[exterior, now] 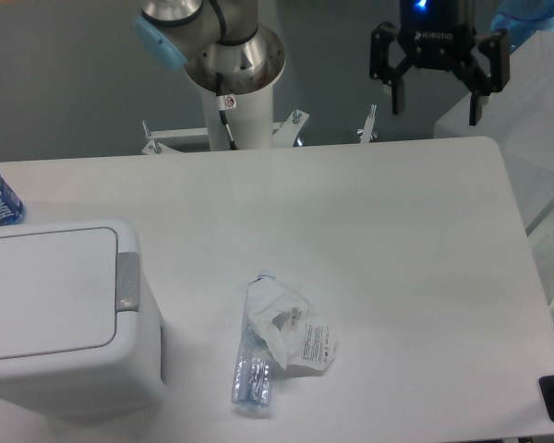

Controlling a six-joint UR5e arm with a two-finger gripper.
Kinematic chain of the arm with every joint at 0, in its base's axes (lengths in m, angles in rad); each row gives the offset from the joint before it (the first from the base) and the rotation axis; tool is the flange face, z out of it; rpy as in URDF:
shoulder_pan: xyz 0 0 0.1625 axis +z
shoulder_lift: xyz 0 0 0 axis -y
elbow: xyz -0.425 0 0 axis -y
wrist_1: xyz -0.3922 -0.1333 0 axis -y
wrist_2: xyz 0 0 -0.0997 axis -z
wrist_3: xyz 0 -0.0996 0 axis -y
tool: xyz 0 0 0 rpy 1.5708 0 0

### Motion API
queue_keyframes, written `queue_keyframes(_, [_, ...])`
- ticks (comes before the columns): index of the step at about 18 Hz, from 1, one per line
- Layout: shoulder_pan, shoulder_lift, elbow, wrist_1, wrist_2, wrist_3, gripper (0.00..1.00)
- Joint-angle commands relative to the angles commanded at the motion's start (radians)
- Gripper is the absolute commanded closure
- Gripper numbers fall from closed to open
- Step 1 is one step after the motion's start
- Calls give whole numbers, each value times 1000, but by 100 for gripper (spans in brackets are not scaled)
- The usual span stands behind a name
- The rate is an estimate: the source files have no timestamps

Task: Open the trash can
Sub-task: 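Move the open gripper over to the grey tab on the trash can lid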

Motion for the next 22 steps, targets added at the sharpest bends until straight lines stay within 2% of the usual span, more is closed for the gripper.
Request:
queue_keyframes(4, [-20, -27, 15, 15, 0, -32, 0])
queue_keyframes(9, [-115, -67, 28, 95, -46, -366, 0])
queue_keyframes(13, [-162, -93, 26, 130, -87, -593, 0])
queue_keyframes(18, [-209, -95, -24, 215, -193, -927, 0])
queue_keyframes(22, [-242, -94, -81, 322, -256, -1135, 0])
